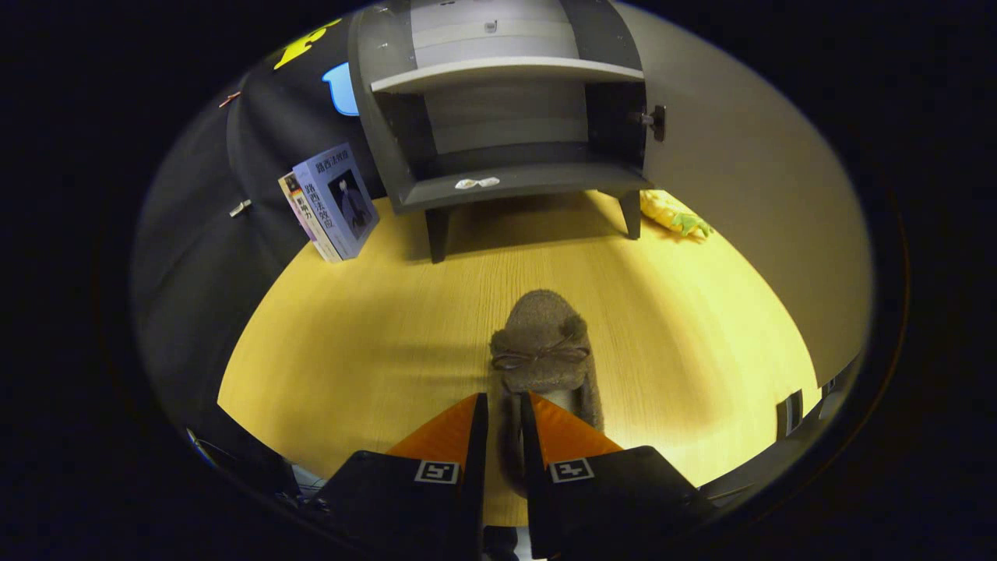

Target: Open the shoe cabinet door, grab the shoes and put them into the shoe cabinet, then close the shoe cabinet door.

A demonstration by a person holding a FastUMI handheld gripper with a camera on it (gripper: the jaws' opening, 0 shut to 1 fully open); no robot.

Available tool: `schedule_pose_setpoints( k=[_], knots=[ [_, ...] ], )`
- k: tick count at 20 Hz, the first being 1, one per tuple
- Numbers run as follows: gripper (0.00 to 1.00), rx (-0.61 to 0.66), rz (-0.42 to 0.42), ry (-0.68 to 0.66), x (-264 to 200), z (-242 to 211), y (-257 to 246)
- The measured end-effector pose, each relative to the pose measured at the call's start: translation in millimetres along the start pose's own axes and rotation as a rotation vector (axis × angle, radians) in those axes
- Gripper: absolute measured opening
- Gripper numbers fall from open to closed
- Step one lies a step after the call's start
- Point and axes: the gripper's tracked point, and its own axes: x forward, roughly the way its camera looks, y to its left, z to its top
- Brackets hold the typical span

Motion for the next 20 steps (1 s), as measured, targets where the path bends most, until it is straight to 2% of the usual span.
schedule_pose_setpoints(
  k=[8,13,20],
  knots=[
    [0.27,-0.013,-0.032,0.039,33,-29,-7],
    [0.26,-0.038,-0.037,-0.021,52,-16,-5],
    [0.26,-0.001,-0.049,-0.083,86,5,-11]
  ],
)
